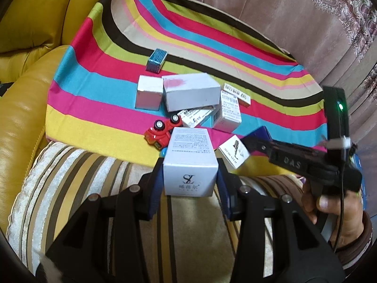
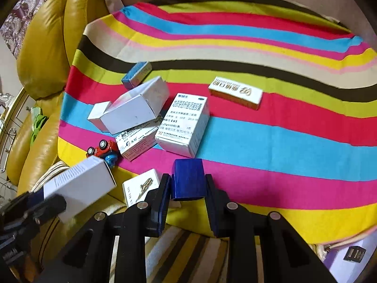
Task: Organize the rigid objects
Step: 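Grasp the dark blue box with the right tool while the left tool holds its box, then lift both held boxes toward the purple-rimmed box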
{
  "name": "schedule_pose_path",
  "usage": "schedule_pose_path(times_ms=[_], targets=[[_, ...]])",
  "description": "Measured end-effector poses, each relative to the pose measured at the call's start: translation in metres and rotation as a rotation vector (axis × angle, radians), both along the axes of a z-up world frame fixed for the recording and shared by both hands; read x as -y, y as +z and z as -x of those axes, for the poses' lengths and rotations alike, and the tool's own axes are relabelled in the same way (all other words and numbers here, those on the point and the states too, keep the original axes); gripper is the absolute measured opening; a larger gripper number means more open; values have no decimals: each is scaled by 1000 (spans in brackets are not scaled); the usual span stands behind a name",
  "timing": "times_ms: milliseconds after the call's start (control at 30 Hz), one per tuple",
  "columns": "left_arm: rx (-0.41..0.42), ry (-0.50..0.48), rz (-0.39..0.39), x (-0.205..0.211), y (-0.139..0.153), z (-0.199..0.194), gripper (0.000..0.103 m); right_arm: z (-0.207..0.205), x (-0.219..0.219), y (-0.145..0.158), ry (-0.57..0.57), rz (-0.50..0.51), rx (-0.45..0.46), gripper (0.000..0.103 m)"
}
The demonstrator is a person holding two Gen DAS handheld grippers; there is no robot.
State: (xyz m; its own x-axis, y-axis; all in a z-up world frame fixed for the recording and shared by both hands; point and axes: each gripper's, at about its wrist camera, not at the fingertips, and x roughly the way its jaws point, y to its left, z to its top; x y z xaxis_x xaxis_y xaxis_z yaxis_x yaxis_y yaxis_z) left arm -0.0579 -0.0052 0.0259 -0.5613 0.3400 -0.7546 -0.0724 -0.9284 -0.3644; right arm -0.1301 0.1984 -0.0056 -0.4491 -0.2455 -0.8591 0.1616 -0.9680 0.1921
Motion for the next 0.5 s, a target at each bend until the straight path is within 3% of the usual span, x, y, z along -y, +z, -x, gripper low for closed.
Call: schedule_pose_path(times_ms=[233, 500], targets=[[-80, -15, 4, -4, 17, -7, 46, -28, -6, 22, -30, -81, -96, 29], [-98, -66, 11, -22, 27, -9, 46, -56, -21, 37, -94, -155, -150, 29]])
